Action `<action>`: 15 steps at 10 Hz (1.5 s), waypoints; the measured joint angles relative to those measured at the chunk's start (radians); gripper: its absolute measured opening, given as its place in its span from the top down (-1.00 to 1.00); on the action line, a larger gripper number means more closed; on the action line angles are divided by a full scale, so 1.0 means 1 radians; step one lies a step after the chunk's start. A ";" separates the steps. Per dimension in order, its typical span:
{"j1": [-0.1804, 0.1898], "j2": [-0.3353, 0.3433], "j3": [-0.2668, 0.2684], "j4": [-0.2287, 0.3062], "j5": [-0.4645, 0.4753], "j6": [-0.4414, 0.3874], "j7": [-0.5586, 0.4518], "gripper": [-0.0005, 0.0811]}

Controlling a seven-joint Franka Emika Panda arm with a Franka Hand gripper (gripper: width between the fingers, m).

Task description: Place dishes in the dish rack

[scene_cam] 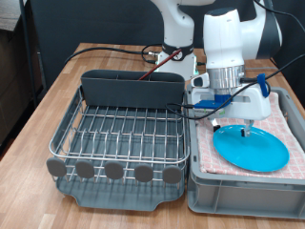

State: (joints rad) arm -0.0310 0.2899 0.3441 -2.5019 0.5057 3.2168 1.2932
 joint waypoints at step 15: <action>0.177 -0.018 -0.188 0.013 -0.050 -0.047 0.063 0.90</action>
State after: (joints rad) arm 0.1462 0.2718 0.1564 -2.4893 0.4556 3.1698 1.3561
